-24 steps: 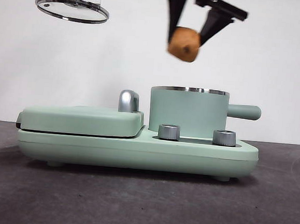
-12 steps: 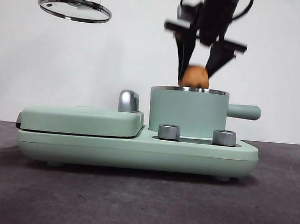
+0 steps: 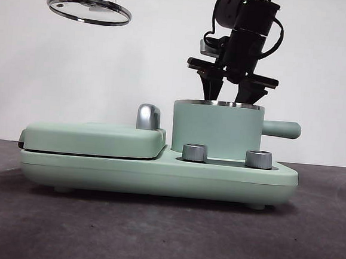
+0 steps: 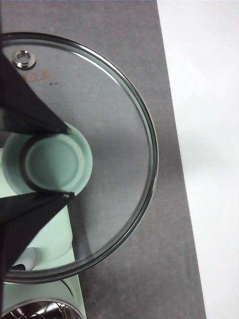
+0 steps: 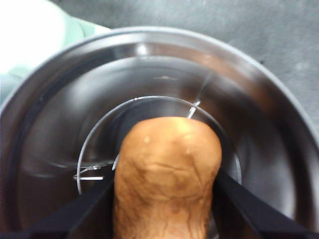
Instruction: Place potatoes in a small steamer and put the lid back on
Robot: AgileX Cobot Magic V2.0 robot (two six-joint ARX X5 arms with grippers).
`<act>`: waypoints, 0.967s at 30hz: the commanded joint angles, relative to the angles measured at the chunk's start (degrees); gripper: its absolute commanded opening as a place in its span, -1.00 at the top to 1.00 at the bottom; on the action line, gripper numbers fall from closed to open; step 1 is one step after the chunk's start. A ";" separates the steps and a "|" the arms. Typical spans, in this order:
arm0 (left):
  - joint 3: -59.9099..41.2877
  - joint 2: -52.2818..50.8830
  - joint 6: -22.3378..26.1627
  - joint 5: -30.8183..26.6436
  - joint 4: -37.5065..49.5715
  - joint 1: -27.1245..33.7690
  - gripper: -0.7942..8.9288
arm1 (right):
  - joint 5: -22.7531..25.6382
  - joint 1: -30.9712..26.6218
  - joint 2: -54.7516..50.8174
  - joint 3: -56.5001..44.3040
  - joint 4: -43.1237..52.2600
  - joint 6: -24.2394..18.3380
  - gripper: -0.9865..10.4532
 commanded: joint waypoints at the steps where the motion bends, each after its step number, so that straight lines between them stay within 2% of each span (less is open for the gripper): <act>1: 2.43 -0.15 -0.04 0.07 1.84 -0.17 0.82 | -0.26 0.33 1.38 1.73 -0.48 -0.83 0.49; 9: 2.43 -0.15 -0.04 0.07 1.81 -0.17 0.82 | -0.13 0.33 1.38 1.73 -1.62 -0.79 0.25; 14: 2.43 -0.15 -0.07 0.07 1.81 -0.17 0.82 | -0.17 0.33 1.31 3.74 -1.84 -0.33 0.22; 18: 2.40 -0.15 -0.09 0.07 1.79 -0.52 0.82 | -0.13 0.33 1.29 11.54 -8.04 -0.46 0.02; 24: 2.25 -0.15 -0.22 0.07 1.53 -1.97 0.82 | 0.02 0.48 0.17 24.13 -20.94 -1.33 -0.01; 29: 1.44 -0.15 -0.20 0.07 0.70 -4.04 0.82 | 3.04 1.36 -4.50 24.37 -24.06 -1.40 -0.02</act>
